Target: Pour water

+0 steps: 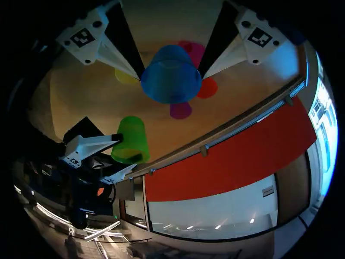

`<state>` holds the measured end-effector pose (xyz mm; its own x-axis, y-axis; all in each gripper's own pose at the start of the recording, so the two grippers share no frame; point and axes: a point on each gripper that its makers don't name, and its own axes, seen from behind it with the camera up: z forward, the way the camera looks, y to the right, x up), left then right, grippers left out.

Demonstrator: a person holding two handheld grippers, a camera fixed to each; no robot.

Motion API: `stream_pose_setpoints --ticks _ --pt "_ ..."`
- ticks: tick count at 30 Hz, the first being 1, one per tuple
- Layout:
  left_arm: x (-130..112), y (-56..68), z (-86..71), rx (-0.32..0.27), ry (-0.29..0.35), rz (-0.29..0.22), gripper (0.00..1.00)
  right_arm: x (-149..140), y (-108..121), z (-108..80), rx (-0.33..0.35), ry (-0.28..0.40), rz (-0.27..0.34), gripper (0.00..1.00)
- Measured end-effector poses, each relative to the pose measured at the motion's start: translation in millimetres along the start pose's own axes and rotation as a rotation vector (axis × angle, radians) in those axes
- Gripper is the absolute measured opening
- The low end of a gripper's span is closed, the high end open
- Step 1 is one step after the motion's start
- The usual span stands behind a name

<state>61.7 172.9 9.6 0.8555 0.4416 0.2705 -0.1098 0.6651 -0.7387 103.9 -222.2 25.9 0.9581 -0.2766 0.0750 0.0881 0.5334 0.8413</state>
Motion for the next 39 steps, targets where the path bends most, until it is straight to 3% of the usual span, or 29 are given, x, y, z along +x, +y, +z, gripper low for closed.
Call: stream_pose_setpoints --ticks 17,24,39 --pt "-41 19.6 8.1 -0.063 -0.099 0.023 0.87 -32 6 -3.4 0.006 -0.059 0.017 0.92" --pt "-59 29.0 13.9 -0.089 -0.132 0.008 0.87 -45 7 -3.6 0.012 -0.082 0.027 0.92" --pt "-92 33.5 26.3 -0.116 -0.207 0.01 0.87 -66 9 -0.9 0.014 -0.121 0.021 0.92"
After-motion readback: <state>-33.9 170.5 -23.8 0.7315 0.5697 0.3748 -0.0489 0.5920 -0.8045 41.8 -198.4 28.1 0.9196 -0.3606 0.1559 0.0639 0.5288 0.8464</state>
